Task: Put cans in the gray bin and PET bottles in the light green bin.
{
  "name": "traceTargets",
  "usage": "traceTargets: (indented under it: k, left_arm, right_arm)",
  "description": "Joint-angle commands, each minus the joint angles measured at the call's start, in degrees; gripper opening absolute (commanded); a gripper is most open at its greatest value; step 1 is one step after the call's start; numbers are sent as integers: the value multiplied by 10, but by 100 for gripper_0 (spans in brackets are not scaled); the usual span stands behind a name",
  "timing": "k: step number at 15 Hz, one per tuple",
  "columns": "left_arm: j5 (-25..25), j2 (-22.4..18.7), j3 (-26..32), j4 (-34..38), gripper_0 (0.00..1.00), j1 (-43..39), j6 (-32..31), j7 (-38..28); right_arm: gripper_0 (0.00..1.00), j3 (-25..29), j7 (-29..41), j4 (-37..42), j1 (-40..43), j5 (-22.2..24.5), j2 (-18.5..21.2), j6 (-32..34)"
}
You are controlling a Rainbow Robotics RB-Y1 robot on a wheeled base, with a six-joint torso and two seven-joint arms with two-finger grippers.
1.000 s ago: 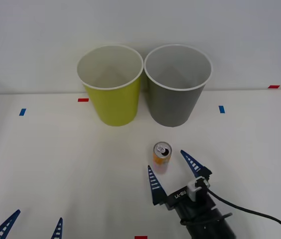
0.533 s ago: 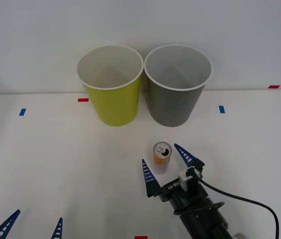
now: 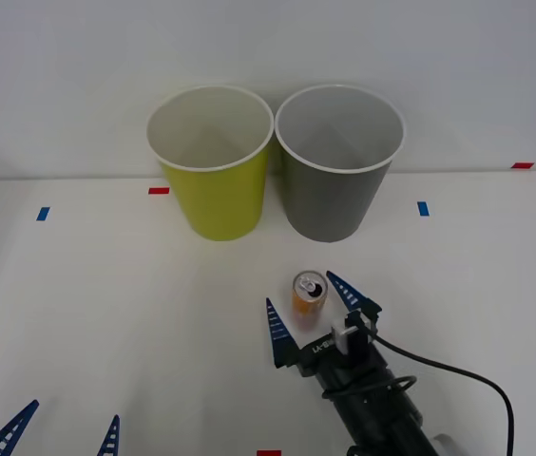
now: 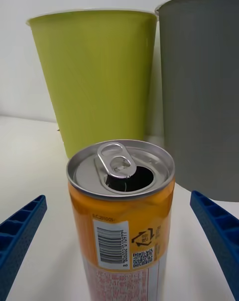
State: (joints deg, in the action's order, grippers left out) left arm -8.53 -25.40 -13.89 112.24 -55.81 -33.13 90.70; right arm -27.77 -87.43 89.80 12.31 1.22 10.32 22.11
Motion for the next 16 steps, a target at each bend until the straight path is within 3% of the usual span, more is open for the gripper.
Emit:
traceTargets:
  k: [1,3,4,5,11,13,16]
  left_arm:
    - [0,0,0,0,100,0,0,0]
    - [0,0,0,0,100,0,0,0]
    - [0,0,0,0,100,0,0,0]
    - [0,0,0,0,100,0,0,0]
    - [0,0,0,0,100,0,0,0]
    - [0,0,0,0,100,0,0,0]
    - [0,0,0,0,100,0,0,0]
  right_arm:
    - [63,-1,0,-6,-5,-6,-4,16]
    - [62,-4,0,-6,-4,-9,1,23]
    - [36,-4,2,-7,-4,-11,1,28]
    - [18,-4,2,-6,-4,-15,1,31]
    - [9,-4,3,3,-3,-32,3,28]
    - [8,-2,3,61,1,-37,19,-43]
    - [8,8,8,204,19,-44,54,-209]
